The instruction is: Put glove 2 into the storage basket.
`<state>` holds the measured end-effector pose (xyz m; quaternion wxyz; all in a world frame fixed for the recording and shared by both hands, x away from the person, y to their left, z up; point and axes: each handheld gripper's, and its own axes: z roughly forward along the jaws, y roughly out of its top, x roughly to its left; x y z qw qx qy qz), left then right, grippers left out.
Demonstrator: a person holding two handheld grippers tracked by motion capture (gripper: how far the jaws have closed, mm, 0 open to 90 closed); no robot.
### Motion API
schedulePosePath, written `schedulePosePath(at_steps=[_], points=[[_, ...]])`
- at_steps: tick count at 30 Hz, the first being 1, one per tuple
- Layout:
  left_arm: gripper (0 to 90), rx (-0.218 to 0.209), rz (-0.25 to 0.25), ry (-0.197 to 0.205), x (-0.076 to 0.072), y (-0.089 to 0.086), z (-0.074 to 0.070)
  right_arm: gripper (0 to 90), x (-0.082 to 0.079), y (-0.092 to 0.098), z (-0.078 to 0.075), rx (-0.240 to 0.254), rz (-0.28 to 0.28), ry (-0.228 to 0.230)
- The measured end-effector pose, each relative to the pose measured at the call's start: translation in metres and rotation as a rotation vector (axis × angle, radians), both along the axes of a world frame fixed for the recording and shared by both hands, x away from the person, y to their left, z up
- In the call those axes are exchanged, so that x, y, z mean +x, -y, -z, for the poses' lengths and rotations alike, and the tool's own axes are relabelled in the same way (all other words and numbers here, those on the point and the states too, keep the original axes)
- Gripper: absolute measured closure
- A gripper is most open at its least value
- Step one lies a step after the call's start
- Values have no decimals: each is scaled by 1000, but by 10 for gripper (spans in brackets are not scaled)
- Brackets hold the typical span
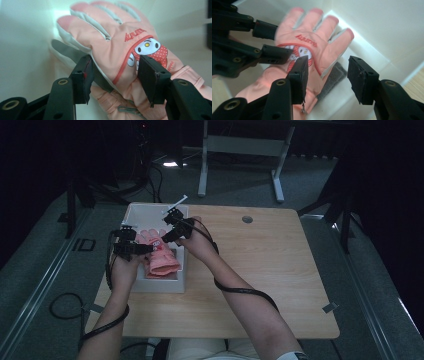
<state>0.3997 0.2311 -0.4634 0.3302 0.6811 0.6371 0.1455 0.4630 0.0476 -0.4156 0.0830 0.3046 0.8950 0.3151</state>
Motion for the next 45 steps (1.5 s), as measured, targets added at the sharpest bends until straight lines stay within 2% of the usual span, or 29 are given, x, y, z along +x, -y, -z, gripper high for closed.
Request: schedulePosePath(at_steps=[5,10,14,17,19,22,26,31,34,38,40,42,43,45], points=[[455,10,-11,40,-5,-2,-12,499,-6,13,-9,49,-3,13],[449,-18,3,64,-9,-4,-22,494,-11,22,-15,81,-11,23],[444,-22,21,84,-12,-1,-28,490,-15,30,-19,100,-11,31],[442,-25,46,121,-19,7,-36,466,-18,38,-24,129,-21,43],[442,-11,64,155,-24,15,-45,443,-21,44,-29,156,-27,50],[438,1,103,194,-31,27,-57,395,-23,56,-37,197,-24,69],[424,16,167,226,-39,45,-69,303,-27,74,-45,238,-22,89],[385,-3,226,254,-47,67,-75,201,-28,100,-48,277,-36,85],[350,4,259,261,-51,80,-77,180,-28,114,-47,281,-35,91],[295,-34,320,287,-56,94,-81,161,-30,132,-44,278,-34,102],[273,-29,351,293,-59,102,-81,162,-30,141,-42,287,-31,104],[227,-42,412,293,-60,110,-80,162,-31,149,-41,288,-30,116],[184,-39,416,291,-60,114,-79,162,-32,153,-40,286,-28,122],[154,-41,458,297,-62,121,-77,162,-35,159,-38,285,-25,130]])
